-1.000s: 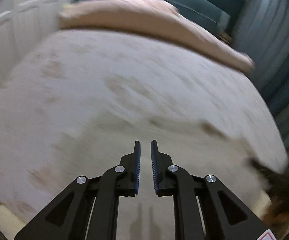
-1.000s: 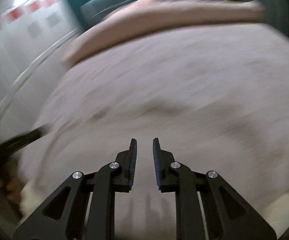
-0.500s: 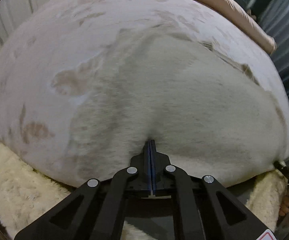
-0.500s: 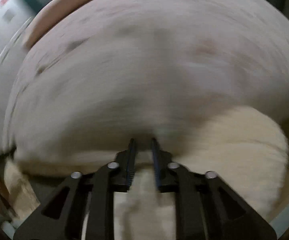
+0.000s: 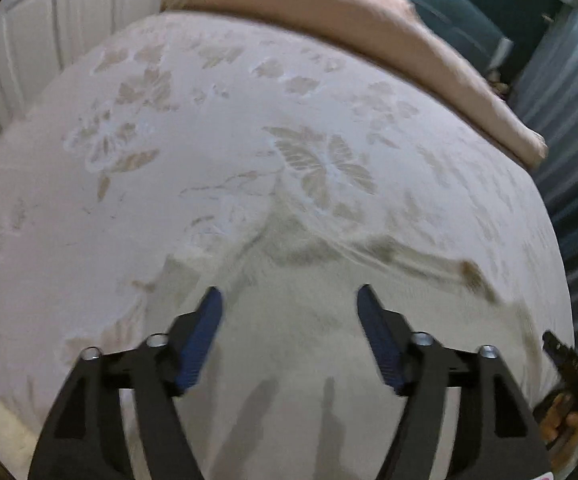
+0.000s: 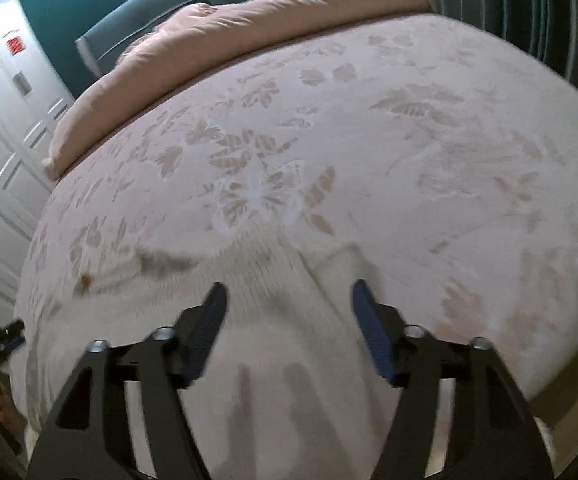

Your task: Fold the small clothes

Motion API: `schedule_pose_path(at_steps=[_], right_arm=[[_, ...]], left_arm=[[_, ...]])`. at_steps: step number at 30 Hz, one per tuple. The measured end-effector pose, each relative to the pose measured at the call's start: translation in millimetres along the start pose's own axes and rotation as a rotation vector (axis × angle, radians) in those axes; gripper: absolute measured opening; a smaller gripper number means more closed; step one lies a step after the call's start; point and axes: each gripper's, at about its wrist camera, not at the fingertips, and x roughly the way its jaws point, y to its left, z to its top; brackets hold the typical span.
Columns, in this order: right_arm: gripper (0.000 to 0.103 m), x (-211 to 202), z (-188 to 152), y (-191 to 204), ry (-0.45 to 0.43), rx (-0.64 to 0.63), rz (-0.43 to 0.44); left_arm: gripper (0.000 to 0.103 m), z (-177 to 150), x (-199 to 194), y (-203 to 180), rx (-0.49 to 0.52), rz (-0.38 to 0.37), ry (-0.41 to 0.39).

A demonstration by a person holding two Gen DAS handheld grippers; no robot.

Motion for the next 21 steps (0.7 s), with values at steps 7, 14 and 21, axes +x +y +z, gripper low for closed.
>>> schedule_pose_path(at_steps=[7, 14, 21], right_arm=[[0.008, 42, 17, 30, 0.082, -0.038, 0.041], [0.008, -26, 42, 40, -0.157, -0.06, 0.178], [0.008, 30, 13, 6, 0.017, 0.08, 0.143]], left_arm=[[0.0, 15, 33, 17, -0.055, -0.014, 0.05], [0.0, 36, -16, 11, -0.025, -0.013, -0.12], [0.052, 25, 22, 19, -0.067, -0.072, 0.031]])
